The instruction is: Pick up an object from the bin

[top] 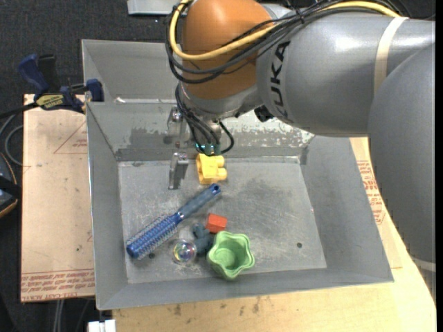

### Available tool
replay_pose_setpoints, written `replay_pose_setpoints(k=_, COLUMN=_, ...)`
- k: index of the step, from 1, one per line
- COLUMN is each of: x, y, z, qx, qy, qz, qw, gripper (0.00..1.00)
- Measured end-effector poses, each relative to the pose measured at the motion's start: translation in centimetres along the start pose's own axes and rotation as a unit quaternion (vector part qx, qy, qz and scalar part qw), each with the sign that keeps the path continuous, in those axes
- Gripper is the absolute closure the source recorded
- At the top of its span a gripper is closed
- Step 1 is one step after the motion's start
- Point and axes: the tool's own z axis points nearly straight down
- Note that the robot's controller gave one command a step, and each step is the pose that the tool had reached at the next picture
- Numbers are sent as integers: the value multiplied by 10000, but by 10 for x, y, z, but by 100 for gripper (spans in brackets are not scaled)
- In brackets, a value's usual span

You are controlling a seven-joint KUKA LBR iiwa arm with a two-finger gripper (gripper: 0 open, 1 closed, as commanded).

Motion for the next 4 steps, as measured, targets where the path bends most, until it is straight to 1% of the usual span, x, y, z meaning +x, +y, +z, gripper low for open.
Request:
replay_pose_setpoints(k=1, x=79, y=-71, z=128, qx=1, qy=-43, qz=-1195, qw=9928, gripper=0)
replay_pose_setpoints(k=2, x=66, y=-109, z=146, qx=2, qy=-171, qz=-1519, qw=9882, gripper=0)
replay_pose_setpoints(k=3, x=73, y=-111, z=154, qx=-4, qy=-47, qz=-1512, qw=9885, gripper=100)
replay_pose_setpoints(k=4, x=73, y=-111, z=155, qx=-5, qy=-46, qz=-1509, qw=9885, gripper=0)
